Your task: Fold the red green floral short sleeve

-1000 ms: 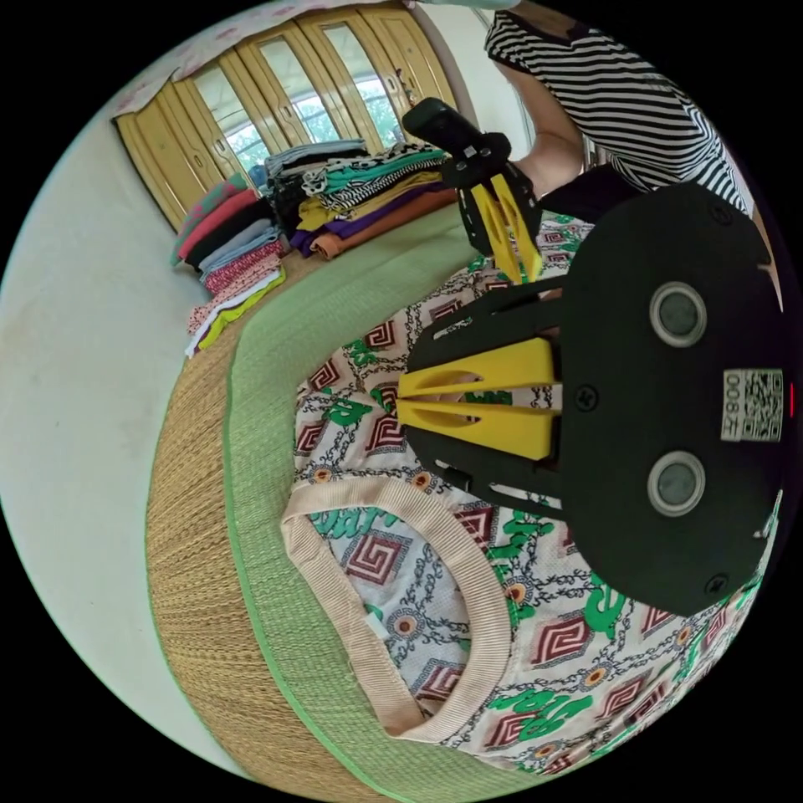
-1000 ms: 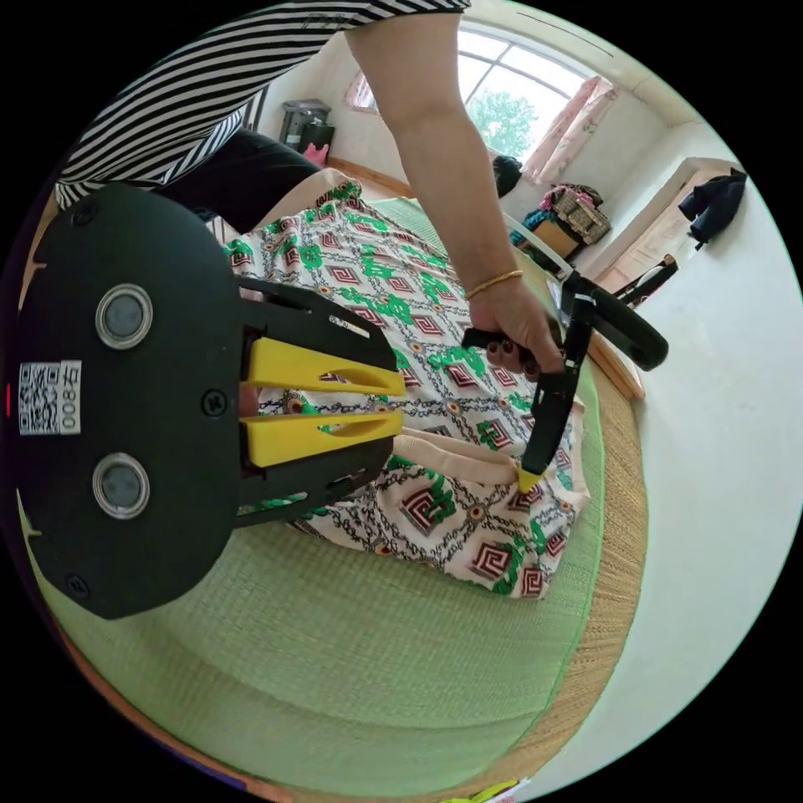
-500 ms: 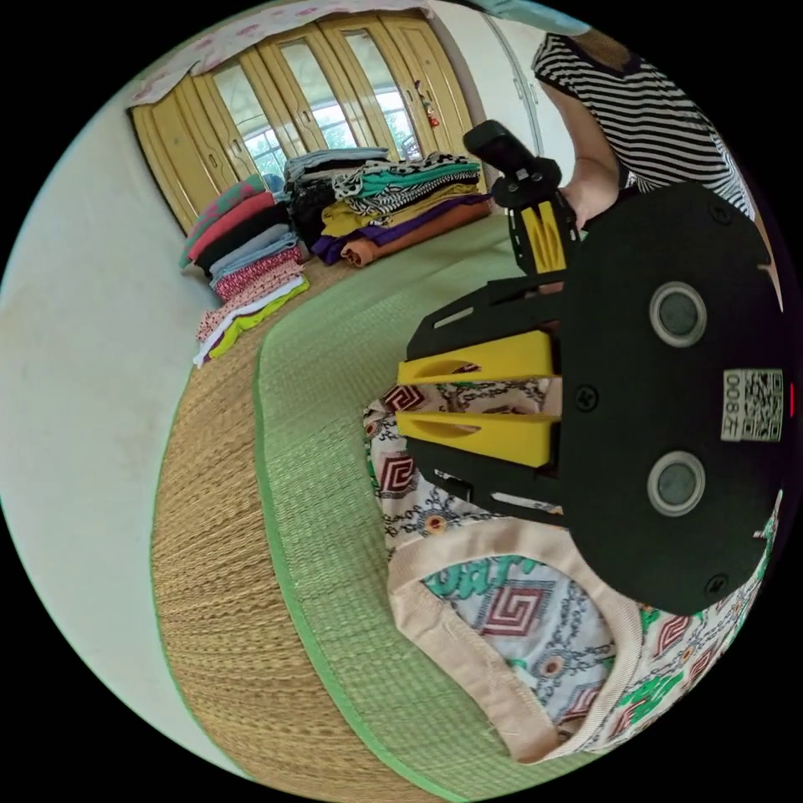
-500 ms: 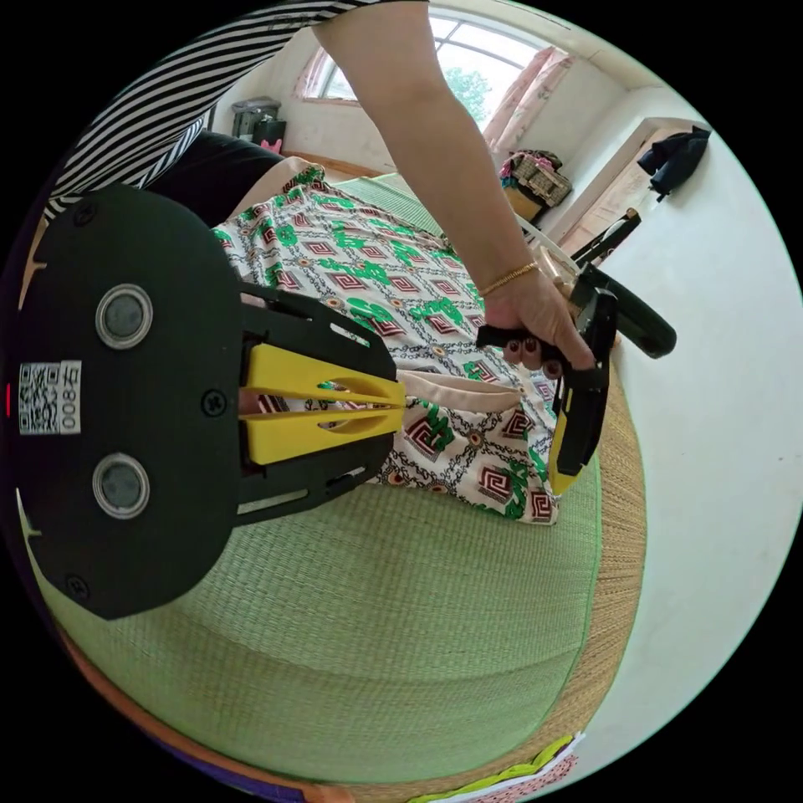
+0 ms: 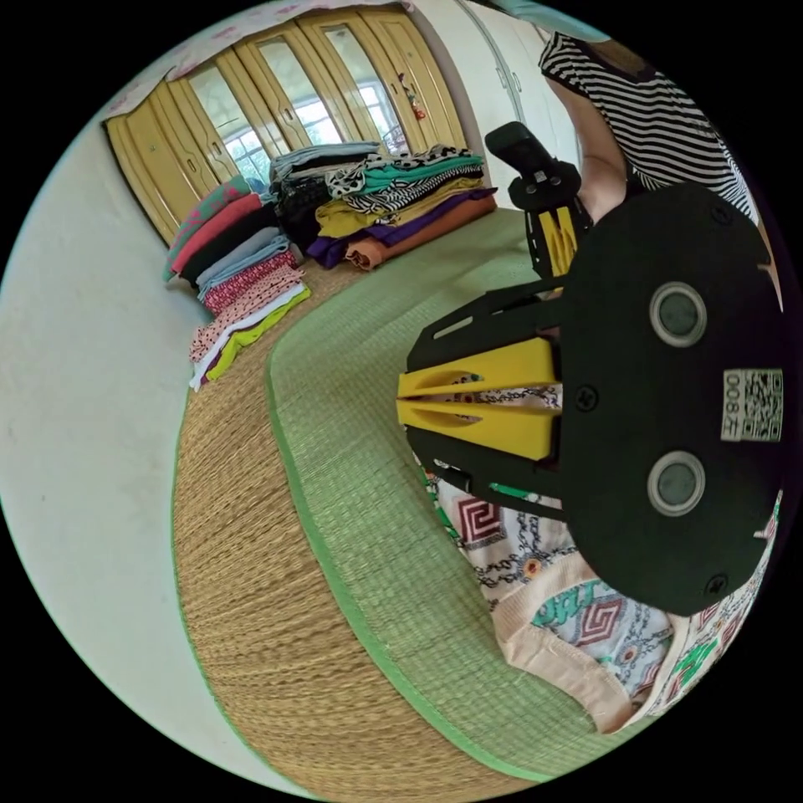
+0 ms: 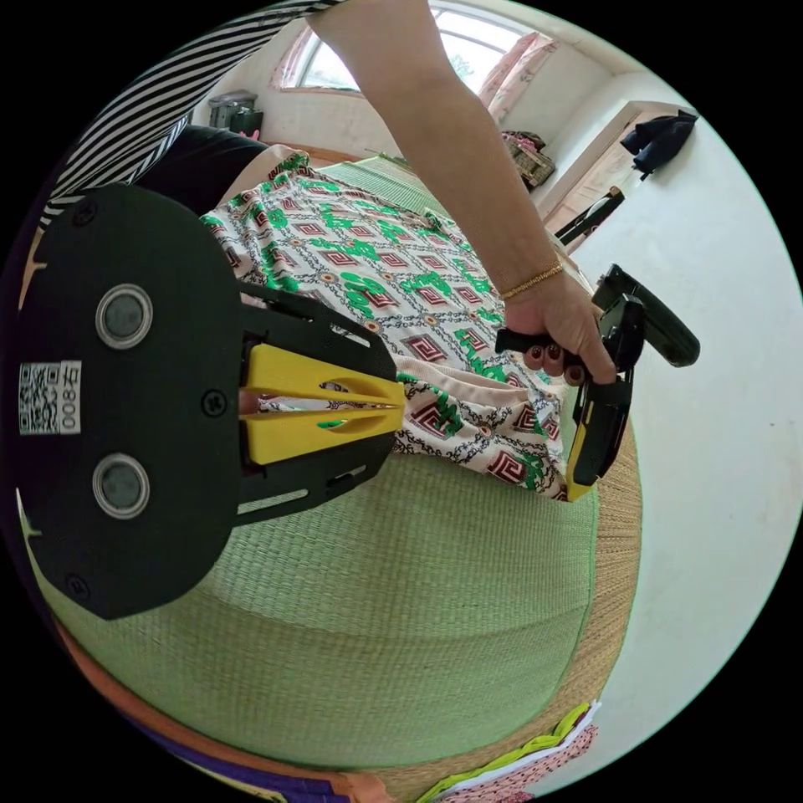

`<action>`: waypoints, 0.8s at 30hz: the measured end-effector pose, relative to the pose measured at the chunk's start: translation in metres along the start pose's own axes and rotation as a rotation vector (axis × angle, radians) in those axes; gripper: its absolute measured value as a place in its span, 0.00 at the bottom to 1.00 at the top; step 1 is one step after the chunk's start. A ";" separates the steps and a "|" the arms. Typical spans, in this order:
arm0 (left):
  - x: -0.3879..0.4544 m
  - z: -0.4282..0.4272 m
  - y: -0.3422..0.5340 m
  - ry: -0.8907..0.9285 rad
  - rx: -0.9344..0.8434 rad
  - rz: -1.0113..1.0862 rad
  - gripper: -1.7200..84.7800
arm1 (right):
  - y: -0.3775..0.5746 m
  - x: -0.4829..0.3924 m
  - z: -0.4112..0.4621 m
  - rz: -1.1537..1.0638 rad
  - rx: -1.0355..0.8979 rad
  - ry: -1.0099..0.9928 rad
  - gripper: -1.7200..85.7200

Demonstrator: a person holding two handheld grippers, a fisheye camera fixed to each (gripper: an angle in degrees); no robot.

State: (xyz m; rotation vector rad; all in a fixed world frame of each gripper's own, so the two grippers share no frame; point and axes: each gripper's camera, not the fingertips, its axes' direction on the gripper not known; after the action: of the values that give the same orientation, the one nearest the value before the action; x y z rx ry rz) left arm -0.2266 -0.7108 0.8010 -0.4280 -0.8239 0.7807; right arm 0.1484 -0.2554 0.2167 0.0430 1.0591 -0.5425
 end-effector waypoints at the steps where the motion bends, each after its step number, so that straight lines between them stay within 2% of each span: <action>1: 0.001 0.003 0.001 -0.023 -0.028 -0.003 0.03 | -0.001 0.000 0.002 0.002 -0.003 0.004 0.02; 4: 0.005 0.000 0.012 -0.029 -0.051 -0.020 0.03 | -0.003 0.002 0.012 0.007 -0.015 0.006 0.02; 7: 0.016 -0.029 0.036 -0.025 0.055 -0.015 0.03 | -0.004 0.001 0.015 0.008 -0.011 0.009 0.02; 11: 0.038 -0.060 0.079 -0.017 0.096 0.023 0.03 | -0.006 -0.008 0.021 -0.018 -0.007 0.054 0.02; 14: 0.054 -0.065 0.113 -0.022 0.026 0.032 0.02 | -0.007 -0.014 0.026 -0.039 -0.006 0.067 0.02; 17: 0.059 -0.055 0.135 -0.105 -0.093 0.021 0.02 | -0.010 -0.016 0.033 -0.047 -0.020 0.030 0.02; 20: 0.067 -0.080 0.153 -0.040 -0.002 -0.005 0.02 | -0.017 -0.020 0.034 -0.053 -0.072 0.033 0.02; 24: 0.089 -0.104 0.184 -0.052 0.033 0.033 0.02 | -0.019 -0.029 0.017 -0.036 0.041 0.117 0.02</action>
State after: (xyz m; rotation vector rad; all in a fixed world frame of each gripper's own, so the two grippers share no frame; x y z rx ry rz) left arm -0.1894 -0.5283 0.6670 -0.3942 -0.8538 0.8374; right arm 0.1433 -0.2650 0.2532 0.0928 1.1644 -0.6005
